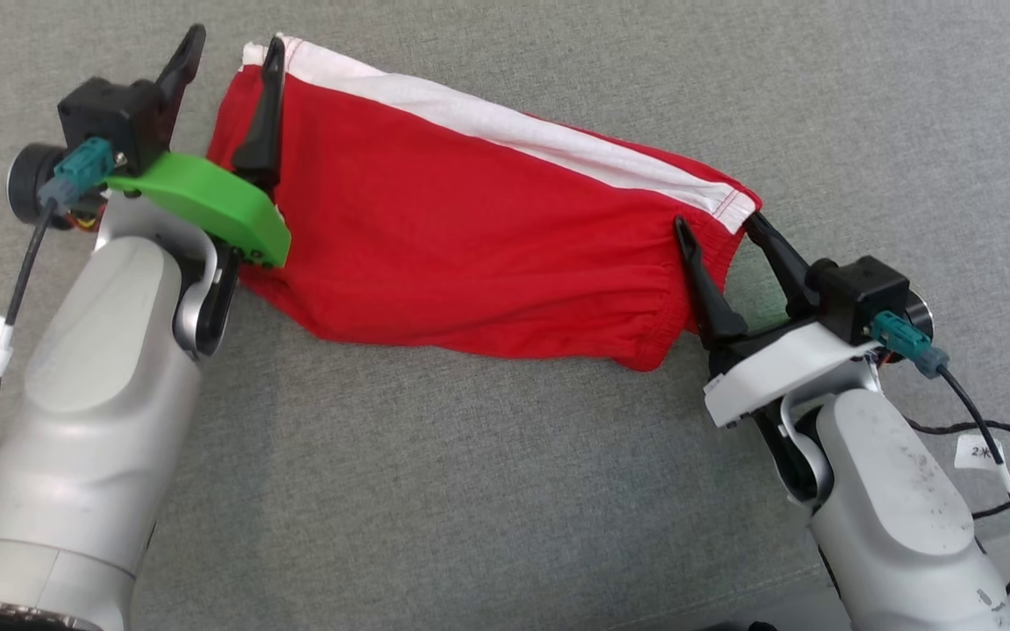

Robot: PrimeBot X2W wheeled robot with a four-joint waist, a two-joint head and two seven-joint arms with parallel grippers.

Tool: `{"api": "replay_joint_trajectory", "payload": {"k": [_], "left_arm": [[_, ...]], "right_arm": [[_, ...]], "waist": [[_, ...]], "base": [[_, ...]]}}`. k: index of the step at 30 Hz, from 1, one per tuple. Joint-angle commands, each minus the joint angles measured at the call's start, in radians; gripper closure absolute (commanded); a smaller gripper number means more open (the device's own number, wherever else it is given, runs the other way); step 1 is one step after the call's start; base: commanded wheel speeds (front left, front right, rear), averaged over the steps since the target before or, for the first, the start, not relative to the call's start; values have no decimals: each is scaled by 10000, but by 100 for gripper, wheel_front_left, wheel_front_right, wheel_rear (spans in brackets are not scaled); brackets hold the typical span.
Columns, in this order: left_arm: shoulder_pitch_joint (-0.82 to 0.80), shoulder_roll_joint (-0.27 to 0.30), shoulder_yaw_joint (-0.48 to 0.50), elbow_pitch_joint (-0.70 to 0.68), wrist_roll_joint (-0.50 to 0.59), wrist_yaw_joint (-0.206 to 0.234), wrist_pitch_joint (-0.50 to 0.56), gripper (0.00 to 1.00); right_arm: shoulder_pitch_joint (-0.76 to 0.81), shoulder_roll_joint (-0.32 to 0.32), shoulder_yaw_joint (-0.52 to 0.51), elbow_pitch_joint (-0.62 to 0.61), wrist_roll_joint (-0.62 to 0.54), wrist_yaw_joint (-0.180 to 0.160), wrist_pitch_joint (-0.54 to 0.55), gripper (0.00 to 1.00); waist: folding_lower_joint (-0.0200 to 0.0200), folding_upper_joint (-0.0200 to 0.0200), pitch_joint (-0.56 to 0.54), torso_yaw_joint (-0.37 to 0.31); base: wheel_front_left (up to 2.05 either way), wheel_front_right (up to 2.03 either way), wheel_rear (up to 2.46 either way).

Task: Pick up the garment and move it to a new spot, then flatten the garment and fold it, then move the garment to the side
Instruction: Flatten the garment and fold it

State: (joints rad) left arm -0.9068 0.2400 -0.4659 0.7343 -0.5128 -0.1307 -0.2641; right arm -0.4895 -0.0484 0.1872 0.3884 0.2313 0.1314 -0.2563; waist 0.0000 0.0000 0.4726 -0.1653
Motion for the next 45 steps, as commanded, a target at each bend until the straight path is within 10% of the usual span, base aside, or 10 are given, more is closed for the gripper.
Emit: {"api": "replay_joint_trajectory", "payload": {"k": [1, 35, 36, 37, 38, 45], "left_arm": [[276, 169, -80, 53, -158, 4, -4, 0], [2094, 638, -787, 1396, -2371, 515, 3411, 0], [2101, 634, -781, 1371, -2414, 497, 3457, 50], [2114, 622, -769, 1341, -2462, 483, 3470, 60], [2145, 605, -767, 1291, -2491, 452, 3431, 95], [2609, 465, -688, 1015, -2701, 344, 2900, 100]], "right_arm": [[255, -41, -86, -115, -147, -14, -48, 0], [3564, -35, -794, -4484, -1664, -13, 2328, 0], [3552, -35, -811, -4508, -1640, -13, 2305, 0], [3546, -35, -824, -4520, -1631, -13, 2293, 0], [3547, -35, -848, -4531, -1632, -13, 2300, 0], [3655, -35, -1055, -4340, -1639, -13, 2197, 0]], "waist": [[0, 0, -210, 80], [0, 0, -1904, -497], [0, 0, -1901, -513], [0, 0, -1905, -517], [0, 0, -1926, -512], [0, 0, -2405, -237]], "base": [[0, 0, 0], [0, 0, 0], [0, 0, 0], [0, 0, 0], [0, 0, 0], [0, 0, 0]]}}
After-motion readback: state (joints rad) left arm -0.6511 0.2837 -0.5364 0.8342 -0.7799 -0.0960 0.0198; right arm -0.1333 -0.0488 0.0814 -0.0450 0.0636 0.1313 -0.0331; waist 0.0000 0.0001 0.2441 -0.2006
